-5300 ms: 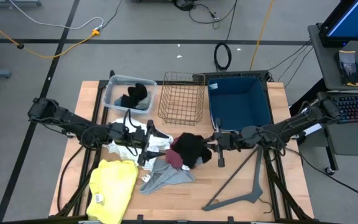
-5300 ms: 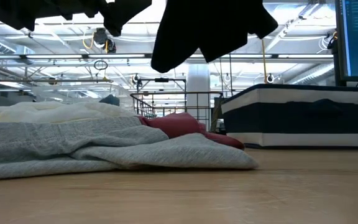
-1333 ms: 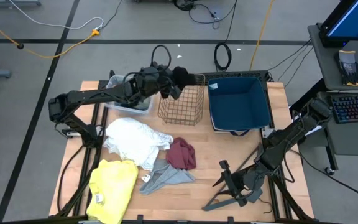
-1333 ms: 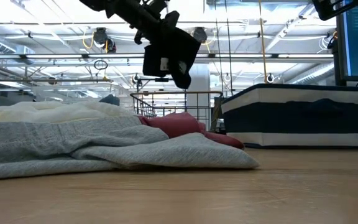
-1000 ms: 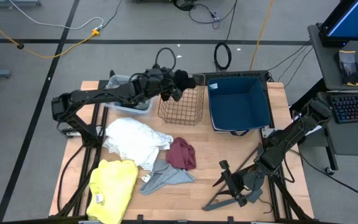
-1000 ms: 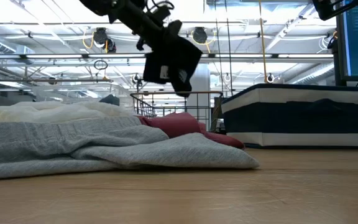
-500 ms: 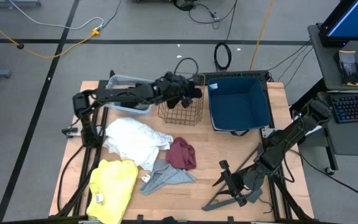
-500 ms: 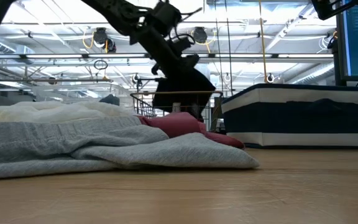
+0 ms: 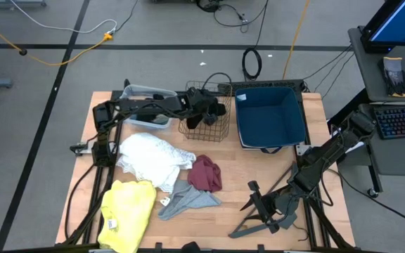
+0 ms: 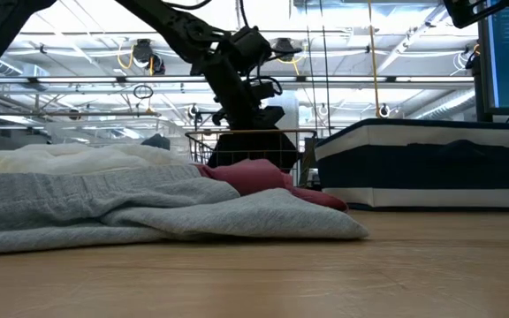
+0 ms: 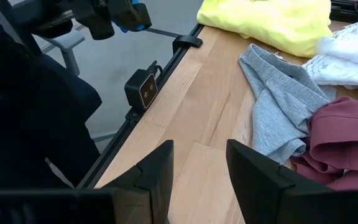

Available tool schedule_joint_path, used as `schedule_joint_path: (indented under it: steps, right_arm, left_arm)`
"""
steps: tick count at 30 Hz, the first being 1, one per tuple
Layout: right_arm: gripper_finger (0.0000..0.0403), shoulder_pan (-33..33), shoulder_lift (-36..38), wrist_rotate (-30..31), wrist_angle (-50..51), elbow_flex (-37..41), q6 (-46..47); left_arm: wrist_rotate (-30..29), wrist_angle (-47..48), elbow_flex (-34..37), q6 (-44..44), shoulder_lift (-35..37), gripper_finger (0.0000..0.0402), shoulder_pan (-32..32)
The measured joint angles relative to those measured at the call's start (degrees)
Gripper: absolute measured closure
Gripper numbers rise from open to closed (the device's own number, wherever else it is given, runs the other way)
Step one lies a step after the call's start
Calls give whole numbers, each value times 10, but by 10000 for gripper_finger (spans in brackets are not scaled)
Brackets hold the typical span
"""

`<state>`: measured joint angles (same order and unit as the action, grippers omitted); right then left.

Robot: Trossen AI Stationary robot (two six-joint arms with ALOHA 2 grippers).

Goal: Pick & Place Cloths
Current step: Put the black underwear into the wire basket

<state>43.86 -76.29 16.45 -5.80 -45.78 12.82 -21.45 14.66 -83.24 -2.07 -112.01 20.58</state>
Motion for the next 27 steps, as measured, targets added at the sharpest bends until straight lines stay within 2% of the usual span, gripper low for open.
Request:
schedule_joint_path:
  steps: [5,9,22,27]
  right_arm:
    - [264,0,0,0,0,0,0]
    - [264,0,0,0,0,0,0]
    - [264,0,0,0,-1,0,-3]
    - [264,0,0,0,-11,0,-29]
  left_arm:
    - [0,3,0,0,-1,397,0]
    - [5,3,0,-2,-2,373,-1]
    - [21,79,0,7,8,203,-1]
    - [21,110,0,9,44,160,-9]
